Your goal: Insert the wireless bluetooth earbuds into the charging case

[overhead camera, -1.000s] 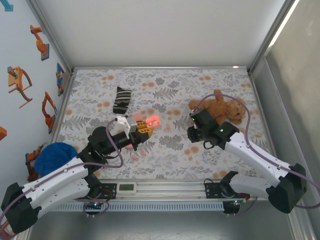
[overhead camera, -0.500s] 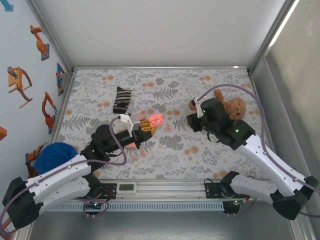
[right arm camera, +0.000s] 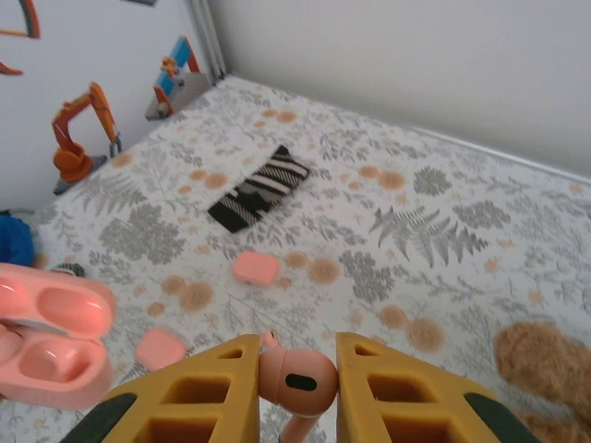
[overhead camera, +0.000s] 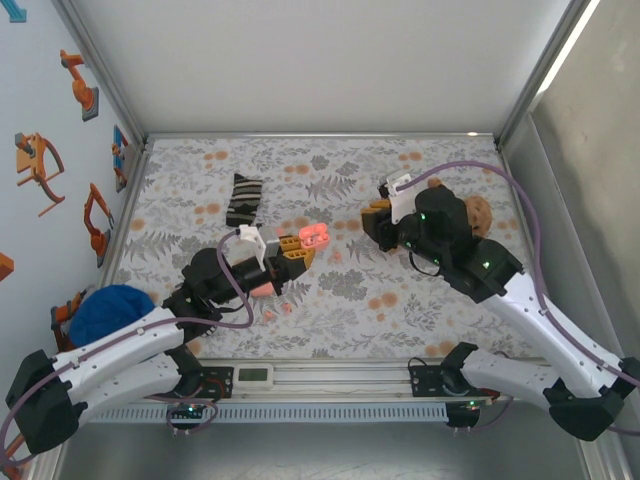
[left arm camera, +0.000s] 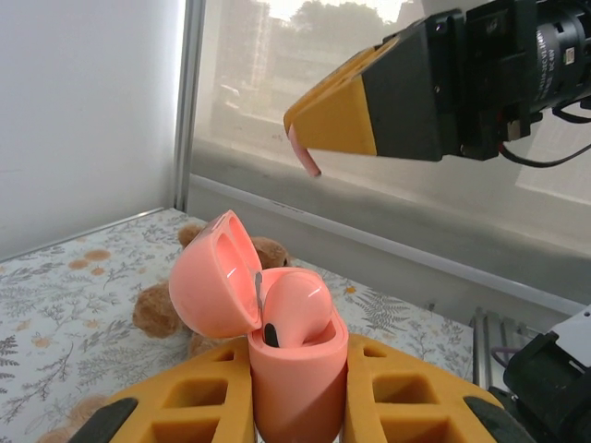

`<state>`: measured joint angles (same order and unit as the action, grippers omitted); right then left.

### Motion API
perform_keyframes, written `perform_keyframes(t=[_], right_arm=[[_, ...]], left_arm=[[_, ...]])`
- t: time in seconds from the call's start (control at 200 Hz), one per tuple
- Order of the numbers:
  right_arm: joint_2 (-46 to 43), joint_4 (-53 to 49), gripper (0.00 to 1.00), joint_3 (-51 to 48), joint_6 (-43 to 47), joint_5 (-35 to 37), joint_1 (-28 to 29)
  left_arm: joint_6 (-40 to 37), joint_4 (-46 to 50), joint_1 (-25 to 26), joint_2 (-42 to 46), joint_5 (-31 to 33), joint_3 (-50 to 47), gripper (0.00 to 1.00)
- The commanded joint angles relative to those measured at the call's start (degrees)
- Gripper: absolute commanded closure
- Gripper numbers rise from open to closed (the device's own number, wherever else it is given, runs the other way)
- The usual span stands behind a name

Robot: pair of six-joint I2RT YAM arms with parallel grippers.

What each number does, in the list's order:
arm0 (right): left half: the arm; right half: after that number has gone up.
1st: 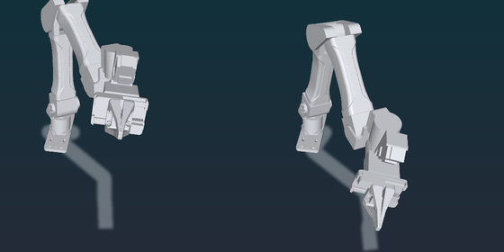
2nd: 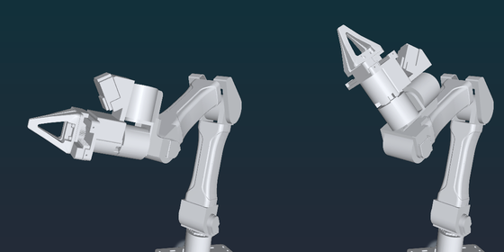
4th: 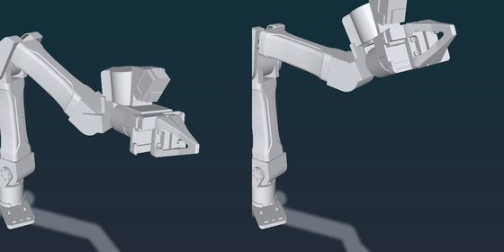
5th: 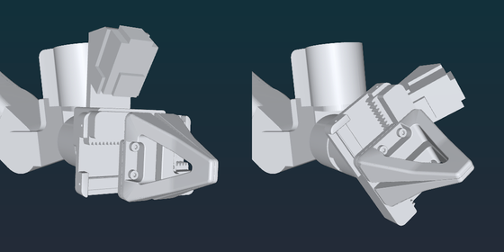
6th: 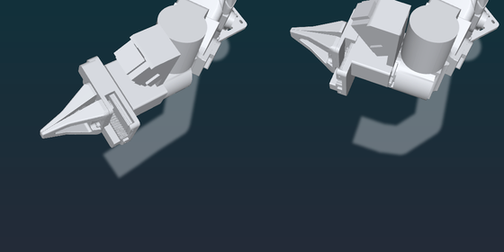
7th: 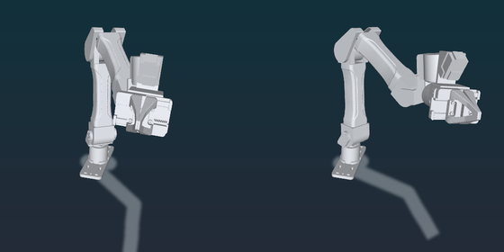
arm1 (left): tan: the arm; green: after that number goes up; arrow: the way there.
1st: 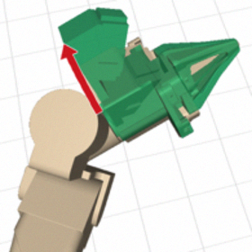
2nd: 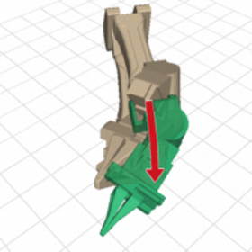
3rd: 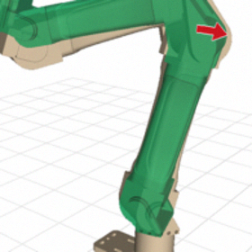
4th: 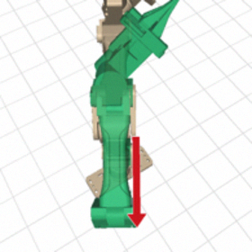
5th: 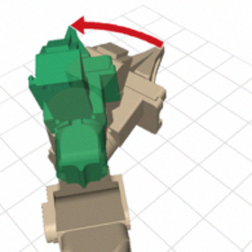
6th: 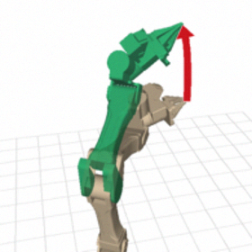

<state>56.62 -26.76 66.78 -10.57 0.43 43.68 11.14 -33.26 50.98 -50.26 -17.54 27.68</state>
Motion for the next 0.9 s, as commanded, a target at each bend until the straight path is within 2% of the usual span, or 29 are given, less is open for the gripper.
perform_keyframes(t=[0.0, 0.416, 0.891], right_arm=[[-1.13, 5.58, 0.78, 2.30, 2.15, -2.59, 0.78], [0.27, 9.40, 0.78, 4.52, 4.95, -7.17, 2.70], [0.06, 13.14, 0.78, 1.55, 5.87, -6.43, 5.14]], left_arm=[[1.76, -3.38, 0.43, -0.16, 0.65, 2.42, 1.00], [6.16, -8.30, 0.87, -3.49, 1.06, 4.59, 1.00], [8.00, -10.02, 1.88, -5.90, -0.09, 7.54, 1.00]])
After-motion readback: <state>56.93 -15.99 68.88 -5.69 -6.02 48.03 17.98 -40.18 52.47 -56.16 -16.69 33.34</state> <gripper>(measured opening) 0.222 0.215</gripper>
